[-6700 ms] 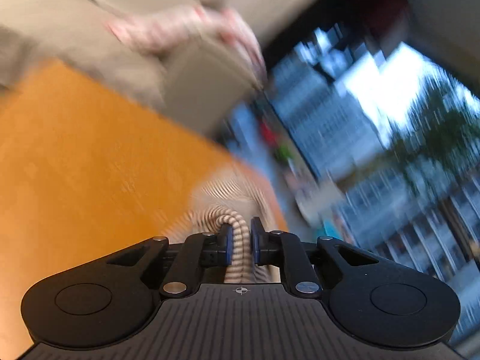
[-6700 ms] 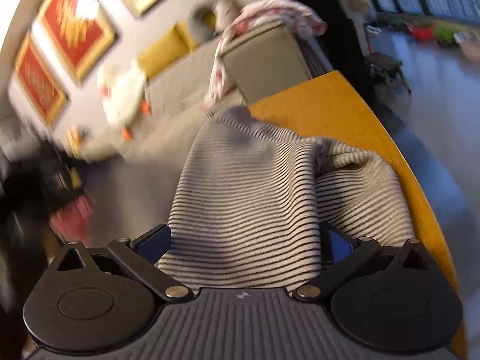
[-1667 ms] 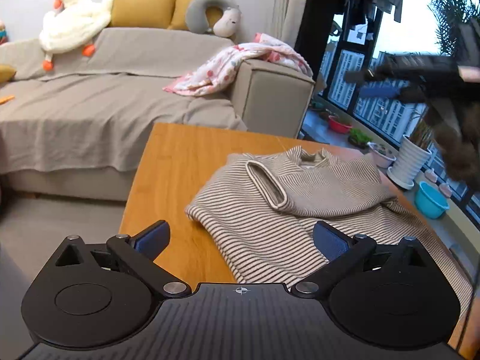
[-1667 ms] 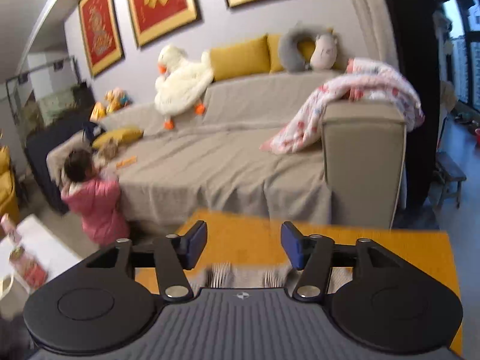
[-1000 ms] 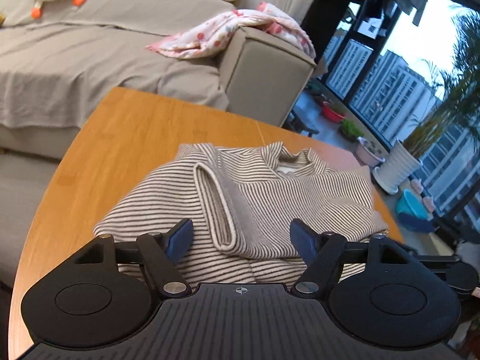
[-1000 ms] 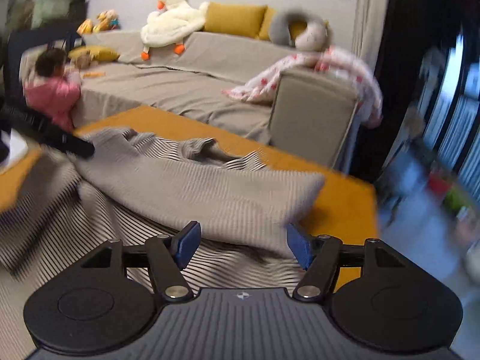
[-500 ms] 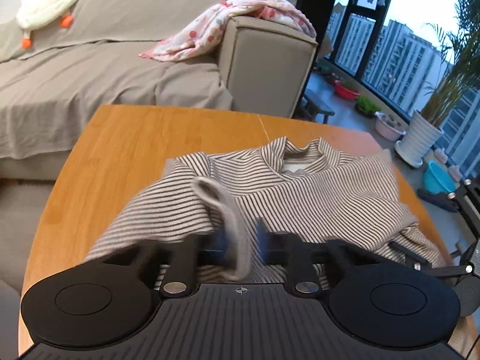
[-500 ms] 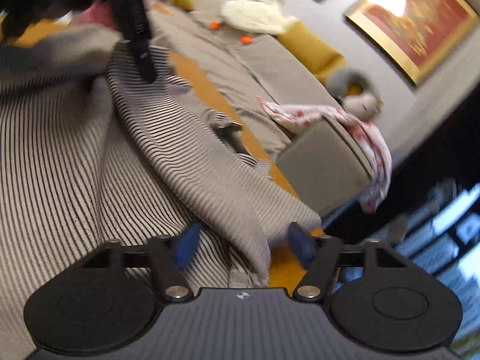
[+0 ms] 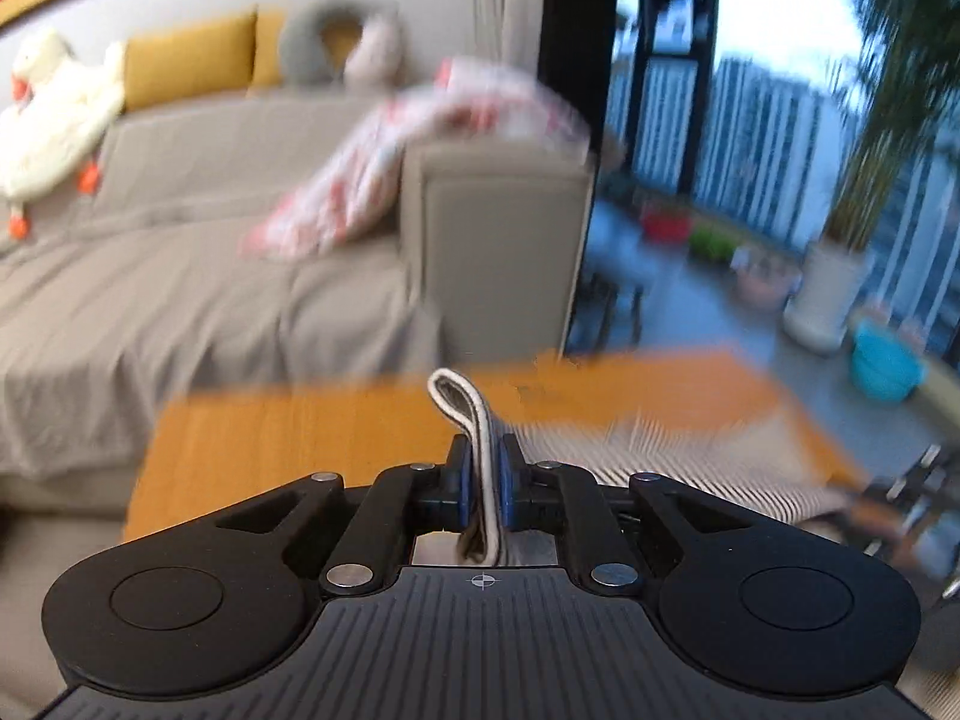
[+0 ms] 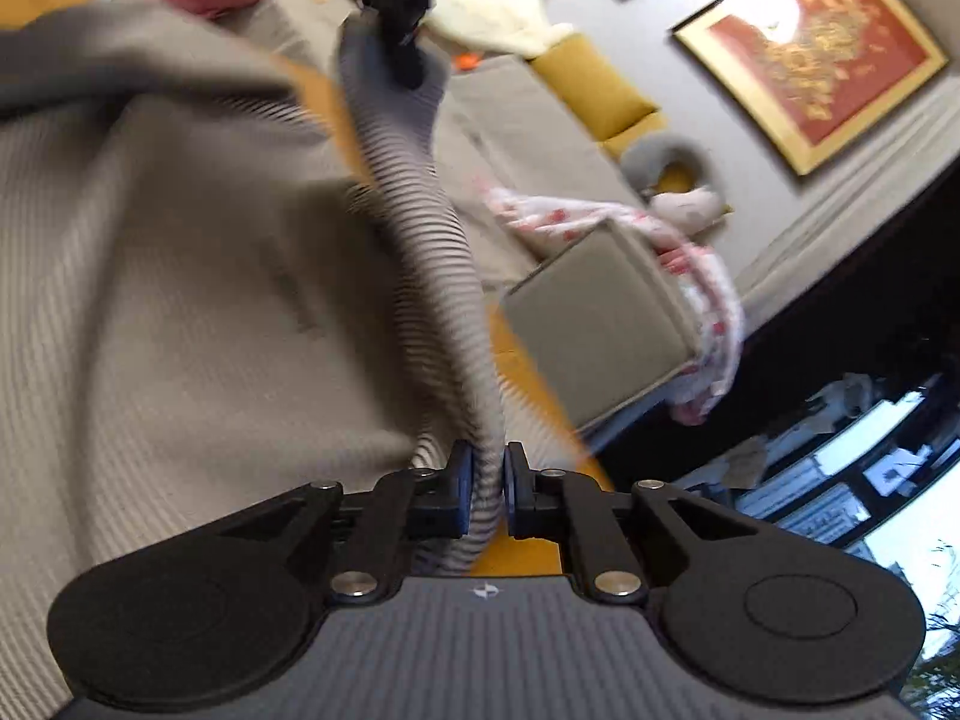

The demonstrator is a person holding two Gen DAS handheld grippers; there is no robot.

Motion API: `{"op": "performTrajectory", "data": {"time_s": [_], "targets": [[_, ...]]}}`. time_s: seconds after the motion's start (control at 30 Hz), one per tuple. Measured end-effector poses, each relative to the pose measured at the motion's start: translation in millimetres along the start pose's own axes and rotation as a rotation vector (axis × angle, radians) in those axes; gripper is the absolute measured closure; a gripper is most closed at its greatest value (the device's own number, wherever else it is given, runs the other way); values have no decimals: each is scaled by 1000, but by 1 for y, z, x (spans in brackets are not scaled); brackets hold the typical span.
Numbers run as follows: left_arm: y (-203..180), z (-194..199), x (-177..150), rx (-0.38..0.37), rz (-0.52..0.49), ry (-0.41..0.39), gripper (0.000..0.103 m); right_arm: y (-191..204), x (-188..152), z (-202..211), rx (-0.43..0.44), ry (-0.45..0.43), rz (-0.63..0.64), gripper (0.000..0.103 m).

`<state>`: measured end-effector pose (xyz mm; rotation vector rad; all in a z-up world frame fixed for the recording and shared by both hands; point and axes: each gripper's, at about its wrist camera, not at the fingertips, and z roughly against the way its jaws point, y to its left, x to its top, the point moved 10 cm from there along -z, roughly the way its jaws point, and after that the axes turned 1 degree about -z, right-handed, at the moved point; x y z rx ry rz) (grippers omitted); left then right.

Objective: Fold clothes

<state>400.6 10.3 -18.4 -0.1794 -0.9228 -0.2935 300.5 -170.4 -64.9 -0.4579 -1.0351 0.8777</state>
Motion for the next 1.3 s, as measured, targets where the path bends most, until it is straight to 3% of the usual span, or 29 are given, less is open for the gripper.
{"op": "performTrajectory", "data": {"time_s": [0.07,0.13,0.27,0.33,0.4,0.47,0.53,0.63,0.7,0.73,0.8,0.9,1.0,1.1,1.17,1.23,1.3], "targets": [[9,-12,-32,24,14,94,92,5,1,1,63,1,-46,89],[22,-12,-47,24,48,123,90,-7,8,7,131,-4,-160,81],[29,7,-40,-7,111,94,88,-45,25,13,220,-44,-462,60],[30,20,-28,-27,143,45,85,-67,34,15,247,-73,-625,60],[20,18,-26,-67,170,48,84,-76,39,5,271,-88,-722,60],[10,17,-25,-106,196,51,79,-75,41,-14,290,-71,-779,60],[1,15,-23,-146,222,54,66,-66,33,-39,305,-13,-841,60],[-13,12,-22,-201,259,62,66,-49,10,-57,276,56,-833,62],[-6,-2,-39,-181,267,112,66,-41,-2,-62,251,90,-814,62],[-1,-6,-45,-180,278,125,76,-42,-3,-61,240,93,-806,62],[9,-12,-57,-178,303,148,77,-48,-1,-50,226,86,-830,61],[13,-10,-58,-189,343,149,74,-50,3,-34,250,62,-867,50],[9,-7,-57,-187,334,147,64,-36,-6,-43,277,131,-867,47],[7,10,-55,-186,335,126,44,-33,-3,-35,268,154,-847,47],[13,34,-52,-175,325,67,27,-37,7,-20,290,156,-871,42],[19,58,-50,-163,315,9,17,-40,20,0,369,137,-952,36],[30,79,-49,-131,324,-36,11,-35,34,22,519,126,-1086,31]]}}
